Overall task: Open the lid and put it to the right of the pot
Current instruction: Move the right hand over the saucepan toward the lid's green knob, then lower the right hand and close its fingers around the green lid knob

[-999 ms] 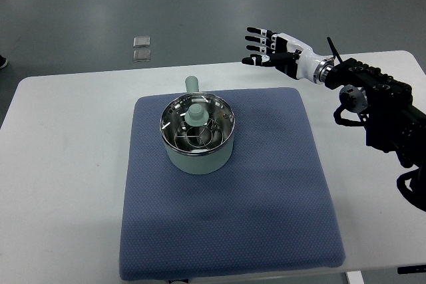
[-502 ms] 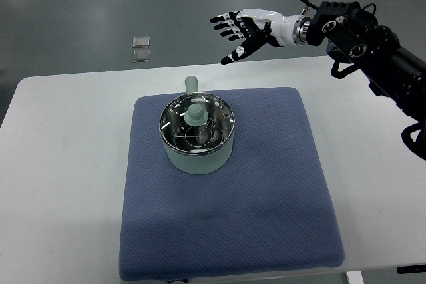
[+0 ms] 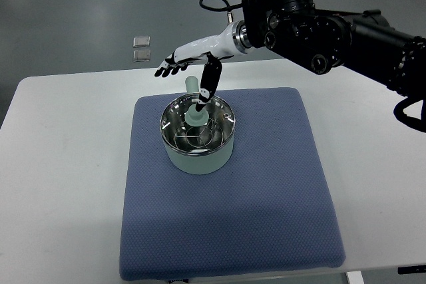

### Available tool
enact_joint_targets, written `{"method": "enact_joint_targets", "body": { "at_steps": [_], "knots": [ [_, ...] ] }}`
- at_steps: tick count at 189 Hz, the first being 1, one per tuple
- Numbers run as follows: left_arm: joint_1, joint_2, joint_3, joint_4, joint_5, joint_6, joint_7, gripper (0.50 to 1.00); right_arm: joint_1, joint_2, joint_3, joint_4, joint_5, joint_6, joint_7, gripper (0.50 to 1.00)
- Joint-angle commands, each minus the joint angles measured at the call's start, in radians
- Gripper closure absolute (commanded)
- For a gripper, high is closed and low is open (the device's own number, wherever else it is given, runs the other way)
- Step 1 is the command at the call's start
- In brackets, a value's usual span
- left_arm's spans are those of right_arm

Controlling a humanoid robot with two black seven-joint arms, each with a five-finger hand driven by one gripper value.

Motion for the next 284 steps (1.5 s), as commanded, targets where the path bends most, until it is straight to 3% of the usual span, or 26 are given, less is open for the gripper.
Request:
{"method": "enact_joint_targets", "body": {
  "at_steps": [1, 45, 123, 135, 144, 153, 222, 251, 266, 284],
  "knots": [
    [0.0, 0.0, 0.001, 0.0, 0.0, -0.001, 0.0, 0.5, 0.023, -0.022, 0.002, 0.108, -0.091, -0.048, 0.0, 0.55],
    [-0.002, 0.0, -0.001, 0.0, 0.0, -0.001, 0.0, 0.5, 0.047, -0.013, -0.004, 0.14, -0.248, -0.124, 0.0, 0.552],
    [0.0, 0.0, -0.001, 0.0, 0.0, 0.001, 0.0, 0.5, 0.046, -0.139, -0.028, 0.26, -0.337, -0.147, 0.003, 0.556],
    [0.0, 0.0, -0.001, 0.0, 0.0, 0.001, 0.0, 0.5, 0.04, -0.145, -0.028, 0.272, -0.337, -0.179, 0.003, 0.566],
    [0.0, 0.0, -0.001, 0.0, 0.0, 0.001, 0.0, 0.5, 0.035, -0.143, -0.03, 0.275, -0.337, -0.2, 0.003, 0.615],
    [0.0, 0.0, -0.001, 0.0, 0.0, 0.001, 0.0, 0.5, 0.031, -0.142, -0.03, 0.275, -0.337, -0.209, 0.003, 0.632],
    [0.0, 0.0, -0.001, 0.0, 0.0, 0.001, 0.0, 0.5, -0.003, -0.125, -0.031, 0.275, -0.339, -0.237, -0.005, 0.638],
    [0.0, 0.0, -0.001, 0.0, 0.0, 0.001, 0.0, 0.5, -0.005, -0.126, -0.05, 0.275, -0.339, -0.239, -0.006, 0.701],
    [0.0, 0.0, -0.001, 0.0, 0.0, 0.001, 0.0, 0.5, -0.006, -0.128, -0.051, 0.275, -0.339, -0.24, -0.006, 0.771],
    [-0.002, 0.0, 0.001, 0.0, 0.0, -0.001, 0.0, 0.5, -0.009, -0.129, -0.051, 0.275, -0.337, -0.245, -0.006, 0.793]
  ]
}}
